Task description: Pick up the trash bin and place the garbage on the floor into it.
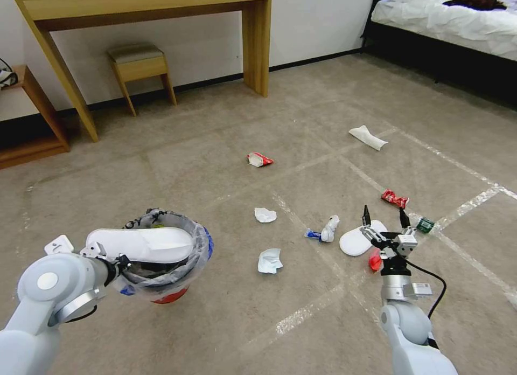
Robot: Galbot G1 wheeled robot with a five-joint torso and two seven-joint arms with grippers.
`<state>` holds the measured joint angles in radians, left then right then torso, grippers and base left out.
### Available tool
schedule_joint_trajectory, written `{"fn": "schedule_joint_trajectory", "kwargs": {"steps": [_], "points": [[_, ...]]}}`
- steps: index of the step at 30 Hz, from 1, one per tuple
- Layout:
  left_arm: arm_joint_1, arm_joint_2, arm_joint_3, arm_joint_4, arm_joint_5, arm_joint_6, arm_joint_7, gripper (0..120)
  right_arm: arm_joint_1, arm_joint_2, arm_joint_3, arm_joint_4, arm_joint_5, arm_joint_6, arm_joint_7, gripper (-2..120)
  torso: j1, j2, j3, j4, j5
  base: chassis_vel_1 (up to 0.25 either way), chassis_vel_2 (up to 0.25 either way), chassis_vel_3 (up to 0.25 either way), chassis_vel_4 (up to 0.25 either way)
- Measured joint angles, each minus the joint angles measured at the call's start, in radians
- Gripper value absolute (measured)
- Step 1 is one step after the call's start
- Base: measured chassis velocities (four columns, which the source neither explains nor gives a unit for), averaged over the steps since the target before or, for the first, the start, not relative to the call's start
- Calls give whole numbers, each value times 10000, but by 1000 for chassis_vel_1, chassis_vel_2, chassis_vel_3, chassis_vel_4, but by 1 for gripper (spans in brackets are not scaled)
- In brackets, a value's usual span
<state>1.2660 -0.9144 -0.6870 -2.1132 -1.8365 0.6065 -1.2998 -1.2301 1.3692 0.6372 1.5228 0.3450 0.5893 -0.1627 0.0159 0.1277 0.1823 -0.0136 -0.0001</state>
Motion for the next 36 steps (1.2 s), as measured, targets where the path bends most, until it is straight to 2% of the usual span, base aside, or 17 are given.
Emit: {"fn": "schedule_joint_trajectory", "kwargs": {"steps": [8, 36], "points": [[25, 143, -162, 92, -50, 16, -1, 4, 189, 144, -211, -187, -149, 21, -32, 100, 0, 0, 0, 1, 0, 0, 0, 0, 0], [-39, 32, -65, 142, 12, -51, 27, 4, 334, 81, 124, -399, -74, 145, -38, 100, 0, 0, 0, 0, 1, 0, 0, 0, 0]]}}
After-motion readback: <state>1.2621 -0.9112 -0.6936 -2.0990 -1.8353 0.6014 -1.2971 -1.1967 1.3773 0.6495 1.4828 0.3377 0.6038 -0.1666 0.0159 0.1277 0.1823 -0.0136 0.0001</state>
